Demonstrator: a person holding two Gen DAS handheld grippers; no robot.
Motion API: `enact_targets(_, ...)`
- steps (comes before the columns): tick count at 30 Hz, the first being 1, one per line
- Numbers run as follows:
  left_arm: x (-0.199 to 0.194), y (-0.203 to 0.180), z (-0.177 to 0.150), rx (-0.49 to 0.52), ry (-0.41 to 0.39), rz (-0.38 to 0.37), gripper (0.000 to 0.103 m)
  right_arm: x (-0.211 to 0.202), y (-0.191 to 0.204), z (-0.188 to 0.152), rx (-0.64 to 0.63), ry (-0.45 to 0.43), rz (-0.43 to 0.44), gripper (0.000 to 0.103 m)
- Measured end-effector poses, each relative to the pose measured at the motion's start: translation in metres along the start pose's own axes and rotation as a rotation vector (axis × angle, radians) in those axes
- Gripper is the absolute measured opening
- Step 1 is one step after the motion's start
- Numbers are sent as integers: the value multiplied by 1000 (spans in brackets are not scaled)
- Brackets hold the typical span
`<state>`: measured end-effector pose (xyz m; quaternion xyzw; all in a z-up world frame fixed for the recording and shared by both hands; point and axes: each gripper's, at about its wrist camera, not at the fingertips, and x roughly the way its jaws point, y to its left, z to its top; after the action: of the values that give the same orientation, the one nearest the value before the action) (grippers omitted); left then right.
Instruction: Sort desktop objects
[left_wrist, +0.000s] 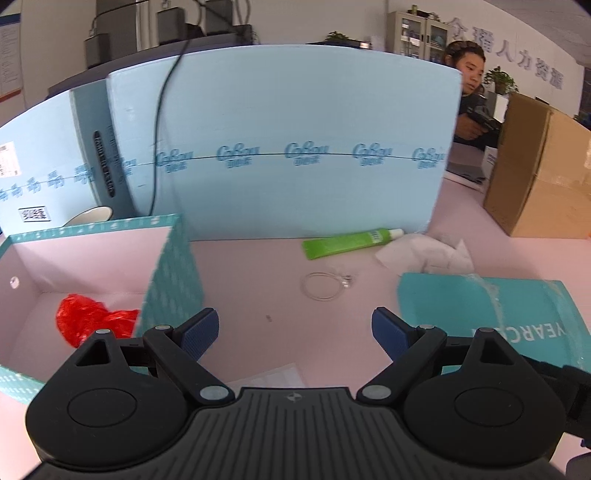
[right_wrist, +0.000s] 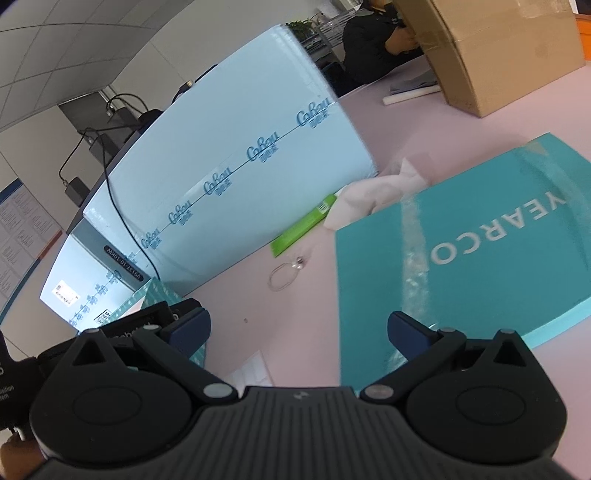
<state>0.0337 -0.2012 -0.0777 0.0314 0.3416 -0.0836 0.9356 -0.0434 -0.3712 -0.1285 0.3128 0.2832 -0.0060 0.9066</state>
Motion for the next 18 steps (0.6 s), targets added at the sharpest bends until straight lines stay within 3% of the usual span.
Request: enact_targets(18, 11, -30, -16, -4, 55, 3, 89, -11, -27, 15, -39, -7, -15, 103)
